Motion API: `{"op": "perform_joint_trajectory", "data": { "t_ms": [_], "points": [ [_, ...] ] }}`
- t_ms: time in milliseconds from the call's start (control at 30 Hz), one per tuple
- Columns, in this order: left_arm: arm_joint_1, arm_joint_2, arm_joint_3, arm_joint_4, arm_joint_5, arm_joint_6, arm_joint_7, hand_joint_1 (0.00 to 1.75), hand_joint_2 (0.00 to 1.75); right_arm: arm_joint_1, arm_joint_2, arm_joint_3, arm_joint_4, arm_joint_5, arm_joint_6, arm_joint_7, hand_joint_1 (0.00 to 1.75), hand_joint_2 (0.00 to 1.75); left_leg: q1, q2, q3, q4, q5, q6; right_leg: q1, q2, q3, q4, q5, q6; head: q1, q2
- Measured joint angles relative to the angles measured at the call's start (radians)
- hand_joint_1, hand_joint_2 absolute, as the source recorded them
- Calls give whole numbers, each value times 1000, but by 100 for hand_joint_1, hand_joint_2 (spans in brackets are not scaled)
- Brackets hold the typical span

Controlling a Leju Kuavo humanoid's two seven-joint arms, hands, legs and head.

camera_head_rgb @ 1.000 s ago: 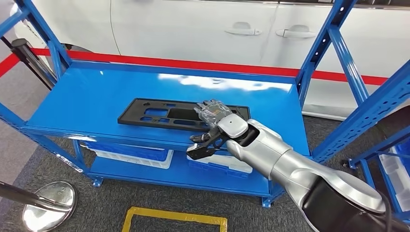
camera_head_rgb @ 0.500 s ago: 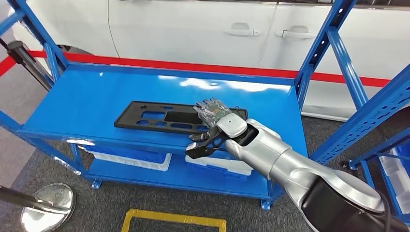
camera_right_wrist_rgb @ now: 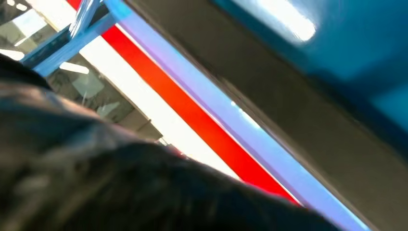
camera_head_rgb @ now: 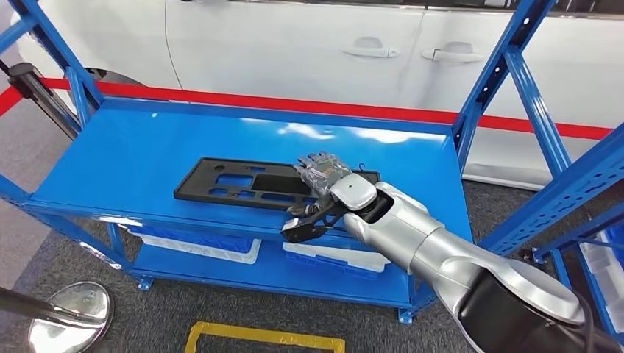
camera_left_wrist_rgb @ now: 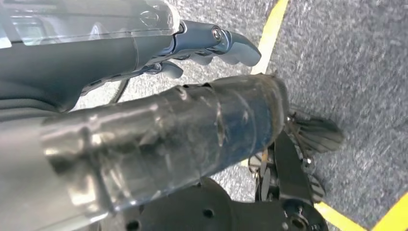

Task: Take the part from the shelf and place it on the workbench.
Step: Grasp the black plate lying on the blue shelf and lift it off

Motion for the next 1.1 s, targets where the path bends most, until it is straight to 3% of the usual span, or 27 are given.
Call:
{"op": "perform_joint_trajectory", "data": {
  "t_ms": [100,167,233,267,300,333,400,467,567,633,733,767,800,833,933,1000,1100],
  "points": [
    [-1,0,0,0,-1,0,0,0,0,-1,2,0,2,1,3,0,0,175,2,2,-1,11,-12,-15,-6,1,12,-14,0,-12,0,0],
    [-1,0,2,0,-2,0,0,0,0,-2,5,1,2,3,8,0,0,175,4,3,-37,92,-53,-22,-10,-1,24,-22,0,-22,0,0],
    [-1,0,6,0,-2,-4,-2,0,0,-1,7,5,4,5,12,-1,0,175,5,2,-107,221,-103,-28,-9,-2,28,-22,-4,-28,0,0],
    [-1,0,7,0,-1,-6,-2,0,0,1,7,7,4,6,12,-2,0,175,5,2,-135,266,-111,-30,-7,-3,30,-22,-5,-30,0,0],
    [-1,0,8,0,0,-8,-3,0,0,2,8,10,5,8,12,-4,0,175,5,2,-148,276,-101,-30,-7,-2,31,-22,-7,-30,0,0],
    [0,0,10,0,1,-9,-3,0,0,2,8,12,6,9,12,-5,0,175,5,2,-141,248,-73,-29,-6,-1,33,-21,-9,-30,-1,0],
    [0,0,14,0,3,-10,-4,0,0,0,10,15,7,9,12,-8,0,175,4,2,-84,117,1,-22,-5,1,39,-19,-14,-25,-1,0],
    [-1,1,16,0,3,-11,-5,0,0,-3,12,17,8,10,15,-9,0,175,0,1,-37,18,32,-13,-1,3,40,-16,-20,-17,0,0],
    [-2,1,17,0,3,-11,-9,0,0,-6,18,19,10,10,19,-9,0,175,-1,0,-24,-5,31,0,0,2,41,-17,-23,-1,0,0],
    [-2,1,17,0,4,-11,-10,0,0,-10,20,19,10,10,20,-9,0,175,4,2,-18,-13,34,12,-1,1,30,15,-48,8,0,0],
    [-1,1,17,0,4,-11,-12,0,0,-11,21,20,13,10,21,-9,0,175,5,3,-15,-16,34,22,-4,0,-53,193,-138,17,1,0],
    [-1,1,17,0,4,-11,-12,0,0,-9,21,21,14,10,21,-9,0,175,5,2,-15,-15,33,22,-5,0,-80,244,-153,19,1,0],
    [-1,1,17,0,4,-11,-12,0,0,-8,21,22,15,10,21,-9,0,175,5,2,-15,-14,32,22,-5,0,-93,265,-149,19,1,0],
    [-1,1,17,0,4,-11,-12,0,0,-7,21,22,16,10,21,-9,0,175,5,1,-14,-13,31,21,-5,0,-87,245,-126,18,1,0],
    [-2,0,18,0,4,-10,-14,0,0,-12,21,23,17,9,22,-10,0,175,3,0,-13,-4,23,14,-2,0,-1,54,-29,6,1,0],
    [-2,-1,19,0,4,-9,-16,0,0,-15,23,23,18,5,27,-11,0,175,1,0,-16,-1,20,6,4,1,25,-8,-15,-1,0,0],
    [-2,-1,22,0,3,-5,-19,0,0,-17,27,23,19,-6,33,-17,0,175,0,0,-16,2,15,-9,1,2,31,-19,-11,-13,0,0]
  ]
}}
